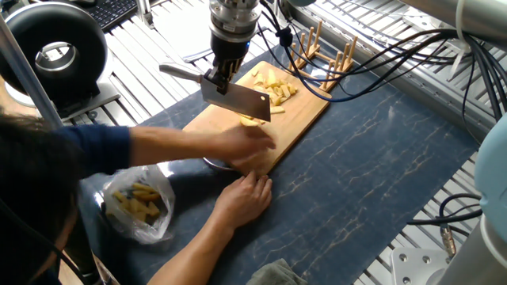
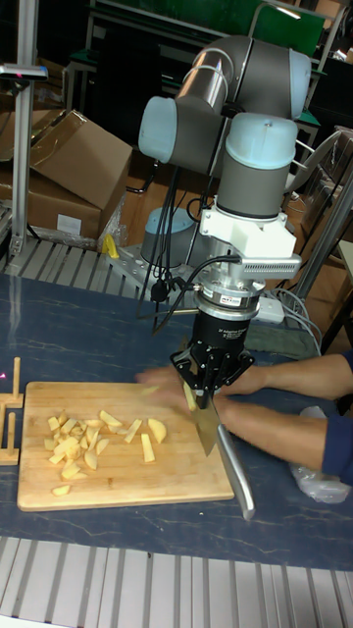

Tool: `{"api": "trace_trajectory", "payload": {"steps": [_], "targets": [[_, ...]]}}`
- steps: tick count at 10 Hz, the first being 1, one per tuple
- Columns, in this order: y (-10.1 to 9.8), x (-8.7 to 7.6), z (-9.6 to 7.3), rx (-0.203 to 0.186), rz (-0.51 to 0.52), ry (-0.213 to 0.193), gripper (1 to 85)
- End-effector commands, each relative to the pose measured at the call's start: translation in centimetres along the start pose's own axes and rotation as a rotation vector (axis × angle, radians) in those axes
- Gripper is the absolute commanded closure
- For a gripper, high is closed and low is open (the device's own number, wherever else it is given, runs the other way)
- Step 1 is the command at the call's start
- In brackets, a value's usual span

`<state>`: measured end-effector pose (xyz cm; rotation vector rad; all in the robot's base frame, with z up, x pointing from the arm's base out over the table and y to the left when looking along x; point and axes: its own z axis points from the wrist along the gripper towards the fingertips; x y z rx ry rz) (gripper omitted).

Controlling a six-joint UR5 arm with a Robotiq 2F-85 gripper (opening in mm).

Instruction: Chop the potatoes

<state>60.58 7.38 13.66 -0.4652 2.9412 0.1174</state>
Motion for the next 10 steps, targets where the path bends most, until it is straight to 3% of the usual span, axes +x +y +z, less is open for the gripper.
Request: {"api": "trace_trajectory", "payload": {"steps": [1,6,10], "targets": [[0.15,-0.11,-0.16,-0.008,0.005,-0.003,84.7],[-0.76,-0.21,0.08,0.011,-0.078,-0.005,84.7],[-0.43,-0.26,0.09,0.005,-0.051,-0.008,84.7]]}}
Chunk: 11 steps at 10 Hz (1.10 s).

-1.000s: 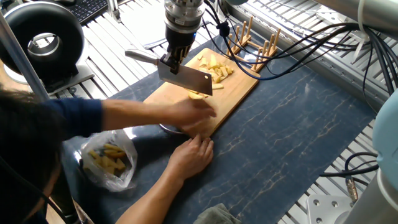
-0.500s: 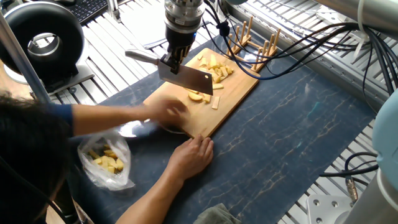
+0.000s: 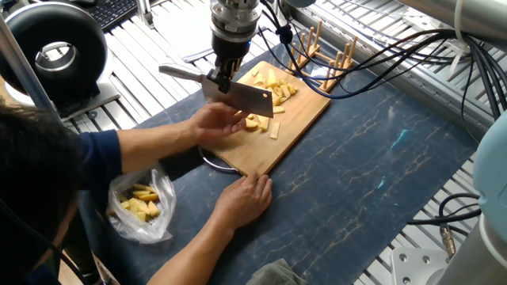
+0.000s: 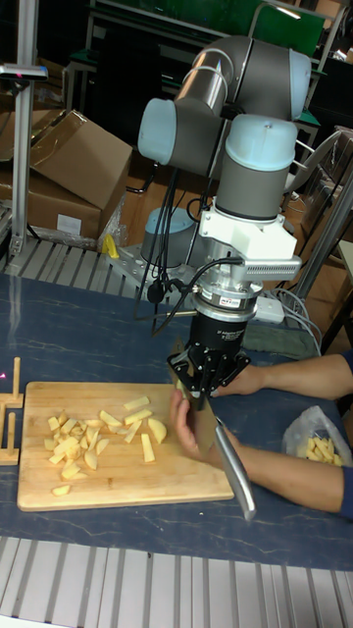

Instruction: Chop the potatoes

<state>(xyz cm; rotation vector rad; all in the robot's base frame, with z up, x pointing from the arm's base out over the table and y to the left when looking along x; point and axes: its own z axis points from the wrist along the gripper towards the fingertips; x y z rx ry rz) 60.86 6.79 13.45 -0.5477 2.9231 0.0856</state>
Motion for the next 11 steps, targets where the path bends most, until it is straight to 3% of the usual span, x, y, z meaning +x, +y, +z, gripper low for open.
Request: {"api": "trace_trajectory", "payload": {"steps": [1,11], "targets": [[0.2,-0.18,-0.11,-0.011,0.009,-0.006,84.7],[0.05,-0.15,-0.36,-0.01,0.006,-0.003,84.7]]}}
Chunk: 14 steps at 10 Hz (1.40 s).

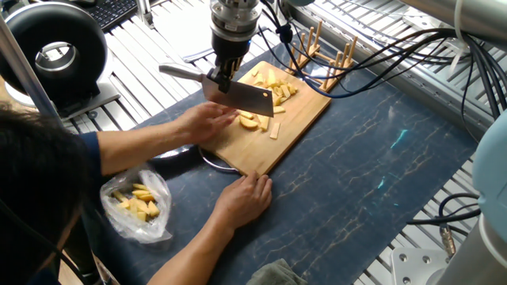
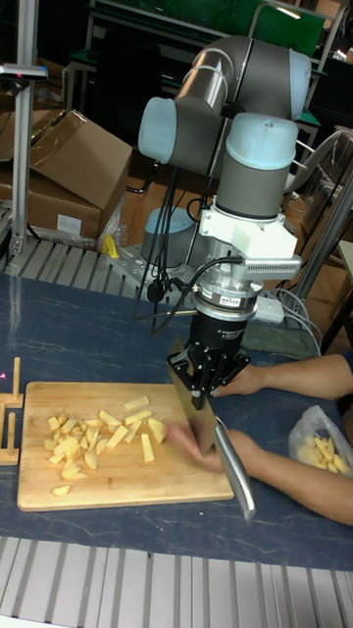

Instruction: Chop the potatoes

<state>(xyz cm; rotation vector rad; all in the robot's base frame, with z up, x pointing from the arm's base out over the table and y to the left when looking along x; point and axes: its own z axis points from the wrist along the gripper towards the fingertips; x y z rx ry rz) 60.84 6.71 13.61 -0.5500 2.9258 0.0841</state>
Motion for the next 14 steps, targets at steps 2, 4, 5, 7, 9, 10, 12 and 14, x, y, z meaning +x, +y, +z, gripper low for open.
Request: {"api": "trace_trajectory", "payload": {"steps": [2,4,5,7,9,10,12,14], "targets": [[-0.53,-0.09,-0.25,-0.007,-0.015,-0.003,84.7],[0.01,-0.07,-0.21,-0.008,-0.003,-0.001,84.7],[0.03,-0.02,-0.24,-0.01,-0.003,0.0,84.7],[-0.06,-0.01,-0.29,-0.008,-0.003,0.0,84.7],[0.2,-0.09,-0.47,-0.014,-0.001,-0.002,84.7],[0.09,-0.04,-0.48,-0.01,-0.008,0.0,84.7],[-0.22,0.04,-0.44,-0.001,-0.018,0.003,84.7],[-0.41,0.08,-0.43,0.005,-0.025,0.004,84.7]]}}
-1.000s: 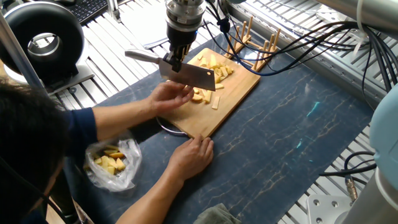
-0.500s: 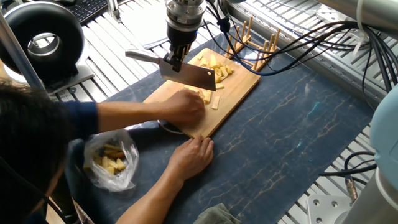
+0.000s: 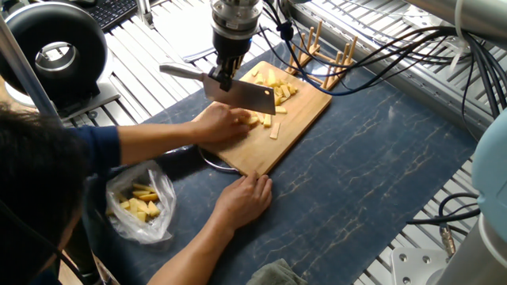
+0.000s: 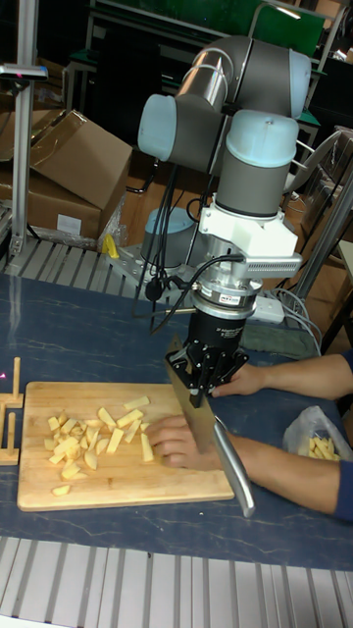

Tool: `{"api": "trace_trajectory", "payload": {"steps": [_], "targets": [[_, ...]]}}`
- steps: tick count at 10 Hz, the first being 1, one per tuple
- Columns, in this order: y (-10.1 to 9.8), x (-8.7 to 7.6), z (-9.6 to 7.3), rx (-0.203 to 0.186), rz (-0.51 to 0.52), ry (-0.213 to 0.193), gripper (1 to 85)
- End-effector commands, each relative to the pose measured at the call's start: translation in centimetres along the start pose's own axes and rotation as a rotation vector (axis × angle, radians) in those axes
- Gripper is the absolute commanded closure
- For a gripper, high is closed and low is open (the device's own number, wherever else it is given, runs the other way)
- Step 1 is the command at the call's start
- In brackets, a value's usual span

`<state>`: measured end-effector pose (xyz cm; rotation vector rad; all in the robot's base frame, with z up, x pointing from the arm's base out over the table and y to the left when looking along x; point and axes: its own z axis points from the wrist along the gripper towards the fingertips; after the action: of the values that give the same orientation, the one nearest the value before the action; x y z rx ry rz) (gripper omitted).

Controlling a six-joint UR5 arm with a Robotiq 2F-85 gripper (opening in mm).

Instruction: Chop the potatoes

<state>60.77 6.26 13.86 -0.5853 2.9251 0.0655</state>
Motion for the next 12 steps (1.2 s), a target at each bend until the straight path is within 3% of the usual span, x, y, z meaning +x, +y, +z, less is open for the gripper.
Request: {"api": "trace_trajectory", "payload": {"steps": [1,9,12], "targets": [[0.1,-0.1,-0.1,-0.007,0.004,-0.005,84.7],[-0.4,-0.2,0.0,-0.014,0.034,-0.003,84.7],[0.4,0.6,1.1,-0.043,-0.047,0.005,84.7]]}}
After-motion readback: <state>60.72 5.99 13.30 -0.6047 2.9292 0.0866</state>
